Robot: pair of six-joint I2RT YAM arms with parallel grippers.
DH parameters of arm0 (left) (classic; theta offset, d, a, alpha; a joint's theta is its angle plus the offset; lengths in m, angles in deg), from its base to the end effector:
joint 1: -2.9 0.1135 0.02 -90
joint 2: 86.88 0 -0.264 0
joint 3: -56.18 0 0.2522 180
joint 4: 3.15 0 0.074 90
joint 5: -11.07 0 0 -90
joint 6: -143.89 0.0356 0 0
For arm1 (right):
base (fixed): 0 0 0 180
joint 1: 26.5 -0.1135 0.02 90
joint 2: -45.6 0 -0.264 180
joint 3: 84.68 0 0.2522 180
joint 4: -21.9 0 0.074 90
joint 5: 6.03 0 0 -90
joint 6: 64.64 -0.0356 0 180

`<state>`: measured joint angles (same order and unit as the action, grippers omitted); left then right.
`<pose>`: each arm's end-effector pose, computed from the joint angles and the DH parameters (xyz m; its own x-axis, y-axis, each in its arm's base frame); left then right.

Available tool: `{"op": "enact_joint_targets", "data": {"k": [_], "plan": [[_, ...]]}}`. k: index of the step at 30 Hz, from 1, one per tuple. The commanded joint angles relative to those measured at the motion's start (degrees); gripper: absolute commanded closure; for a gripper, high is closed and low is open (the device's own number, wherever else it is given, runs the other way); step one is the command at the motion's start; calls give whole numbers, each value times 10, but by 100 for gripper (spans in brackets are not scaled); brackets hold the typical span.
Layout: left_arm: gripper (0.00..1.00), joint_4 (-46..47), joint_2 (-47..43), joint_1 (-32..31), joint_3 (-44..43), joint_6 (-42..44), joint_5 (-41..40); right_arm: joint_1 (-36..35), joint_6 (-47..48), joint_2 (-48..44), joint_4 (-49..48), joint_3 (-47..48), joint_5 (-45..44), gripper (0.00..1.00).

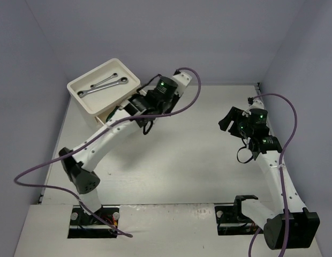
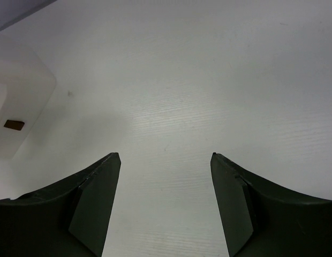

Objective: Sort the tools into containers

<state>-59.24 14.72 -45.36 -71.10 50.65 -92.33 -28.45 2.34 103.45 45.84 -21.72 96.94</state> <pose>0.2685 -0.2885 0.4264 -0.3700 0.3321 -0.8677 0.5728 0.8168 0.0684 0.2332 0.0159 0.3244 -0.3929 0.3679 -0.8428 -0.0998 0.8940 0.4368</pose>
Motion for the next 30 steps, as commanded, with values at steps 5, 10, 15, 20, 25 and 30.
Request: {"op": "enact_joint_targets", "data": {"k": [5, 10, 15, 20, 25, 30], "plan": [[100, -57, -65, 77, -27, 234, -20, -47, 19, 37, -29, 73, 30, 34], [100, -56, -61, 145, -7, 291, 35, -103, 32, 60, -30, 89, 9, 34], [81, -54, -49, 179, 8, 321, 60, -137, 40, 78, -33, 97, 8, 34], [50, -51, -50, 198, 13, 304, 61, -182, 63, 100, -38, 118, 3, 33], [28, -30, -64, 208, -2, 263, 28, -256, 98, 154, -45, 160, 2, 33], [25, -9, -86, 246, -28, 145, -42, -324, 140, 232, -70, 224, 6, 33]]}}
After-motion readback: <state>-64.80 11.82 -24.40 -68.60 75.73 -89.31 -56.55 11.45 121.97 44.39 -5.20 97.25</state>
